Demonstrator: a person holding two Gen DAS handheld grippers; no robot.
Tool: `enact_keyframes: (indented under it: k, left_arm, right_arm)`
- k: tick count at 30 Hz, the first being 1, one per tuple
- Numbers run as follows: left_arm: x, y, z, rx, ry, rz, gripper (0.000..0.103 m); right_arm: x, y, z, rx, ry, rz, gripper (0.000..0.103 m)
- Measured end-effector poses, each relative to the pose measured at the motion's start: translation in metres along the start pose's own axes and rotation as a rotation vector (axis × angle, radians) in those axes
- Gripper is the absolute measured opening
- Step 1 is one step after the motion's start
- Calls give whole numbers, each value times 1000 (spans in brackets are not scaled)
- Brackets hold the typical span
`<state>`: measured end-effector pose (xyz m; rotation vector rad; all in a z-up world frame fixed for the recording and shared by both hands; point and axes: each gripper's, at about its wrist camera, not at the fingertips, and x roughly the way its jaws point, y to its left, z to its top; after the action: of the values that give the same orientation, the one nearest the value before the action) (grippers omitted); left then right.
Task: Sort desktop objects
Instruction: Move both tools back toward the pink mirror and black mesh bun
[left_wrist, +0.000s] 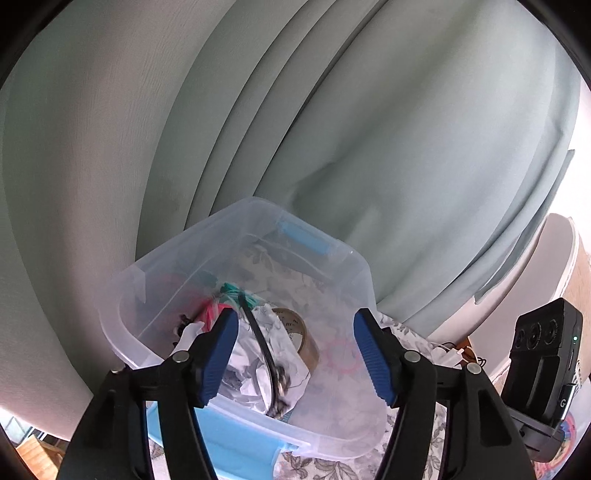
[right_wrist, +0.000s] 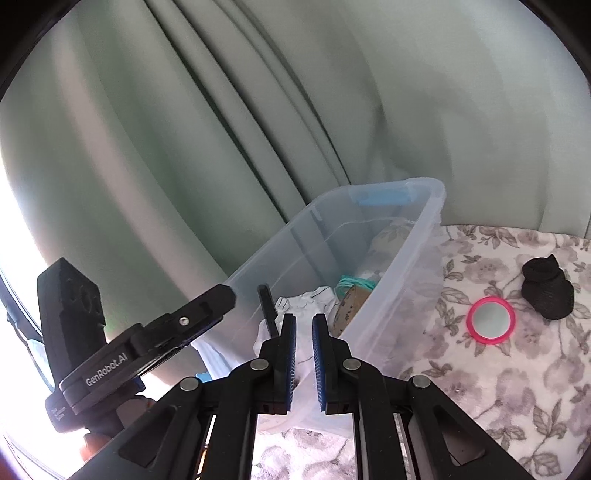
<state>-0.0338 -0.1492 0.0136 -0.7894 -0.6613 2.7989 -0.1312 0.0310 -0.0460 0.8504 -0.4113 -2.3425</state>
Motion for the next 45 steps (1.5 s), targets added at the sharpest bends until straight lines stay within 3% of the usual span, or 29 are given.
enact_keyframes:
  k: [12, 16, 26, 35, 45]
  left_arm:
    - [-11, -21, 0, 61, 0, 2, 70]
    - [-12, -34, 0, 92, -8, -19, 70]
    - [-13, -93, -8, 241, -19, -138, 71]
    - [20, -137, -36, 372, 97, -190, 71]
    - [125, -143, -87, 406, 313, -60, 71]
  right_arm:
    - [-37, -22, -2, 63, -66, -25, 13]
    - [-60, -37, -3, 105, -115, -54, 32]
    - [-112, -90, -1, 232, -252, -154, 40]
    - [-141, -138, -10, 344, -296, -254, 47]
    - [-137, -190, -28, 436, -229, -331, 60]
